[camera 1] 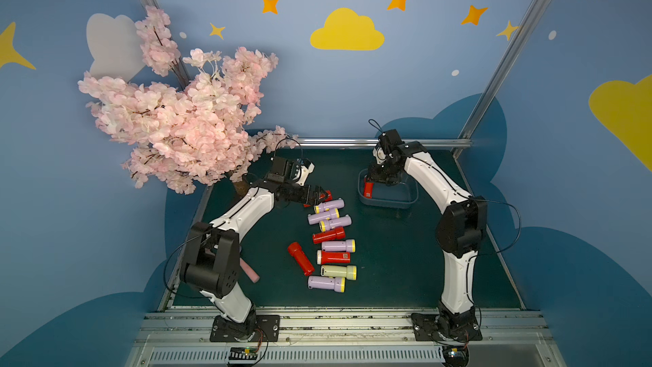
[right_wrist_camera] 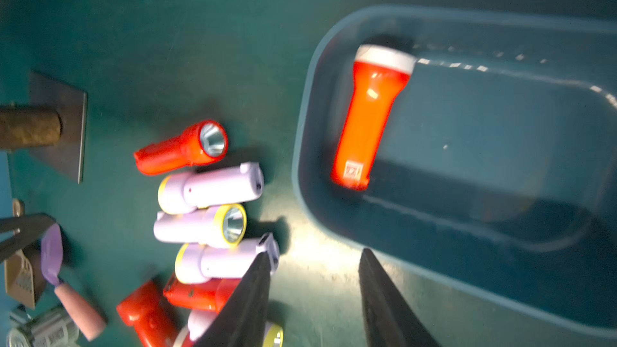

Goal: Put the flashlights into the storage boxes
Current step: Place the flashlight at the storage box, then pick up the flashlight from the center of the board.

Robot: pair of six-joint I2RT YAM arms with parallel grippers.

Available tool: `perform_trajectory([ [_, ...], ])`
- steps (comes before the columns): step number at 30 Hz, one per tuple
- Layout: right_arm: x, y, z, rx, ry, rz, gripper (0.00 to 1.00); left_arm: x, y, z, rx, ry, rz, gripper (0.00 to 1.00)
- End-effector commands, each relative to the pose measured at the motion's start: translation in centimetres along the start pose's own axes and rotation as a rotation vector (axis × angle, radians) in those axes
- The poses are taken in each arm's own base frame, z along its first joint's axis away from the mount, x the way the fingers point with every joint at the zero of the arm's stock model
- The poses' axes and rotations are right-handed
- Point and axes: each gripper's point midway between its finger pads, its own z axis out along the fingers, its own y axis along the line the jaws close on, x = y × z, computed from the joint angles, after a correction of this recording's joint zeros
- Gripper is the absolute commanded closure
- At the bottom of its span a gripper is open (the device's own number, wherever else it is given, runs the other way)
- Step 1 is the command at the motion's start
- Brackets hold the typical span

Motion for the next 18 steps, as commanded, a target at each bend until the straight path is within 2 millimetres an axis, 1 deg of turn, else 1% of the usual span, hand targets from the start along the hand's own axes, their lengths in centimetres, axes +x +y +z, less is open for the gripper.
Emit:
perform_trajectory([
  [1, 2.0, 0.7, -1.2, -0.004, 0.033, -0.028, 0.55, 1.2, -1.3, -1.5, -0.016, 0.014, 0.004, 0.01],
  [5, 3.5, 0.9, -1.7, 0.0, 0.031, -0.043, 0.55, 4.0, -2.0, -3.2, -0.068, 0.028, -0.045, 0.01],
  [8, 4.6, 0.1, -1.8, 0.031, 0.042, -0.039, 0.54, 6.2, -2.7, -4.6, -0.119, 0.021, -0.103, 0.01],
  [9, 4.8, -0.3, -1.9, 0.045, 0.042, -0.036, 0.53, 6.9, -3.2, -5.1, -0.123, 0.02, -0.121, 0.01],
  [10, 5.1, -0.6, -1.9, 0.056, 0.045, -0.036, 0.51, 7.7, -3.2, -5.5, -0.163, 0.016, -0.138, 0.01],
  [13, 5.7, -1.1, -2.2, 0.067, 0.044, -0.037, 0.47, 10.6, -4.2, -6.5, -0.219, 0.04, -0.193, 0.01],
  [17, 6.0, -1.5, -2.6, 0.085, 0.025, -0.04, 0.45, 15.0, -4.4, -7.7, -0.326, 0.079, -0.285, 0.01],
  [18, 6.1, -1.7, -2.7, 0.091, 0.017, -0.038, 0.45, 15.8, -4.3, -8.0, -0.349, 0.078, -0.302, 0.01],
])
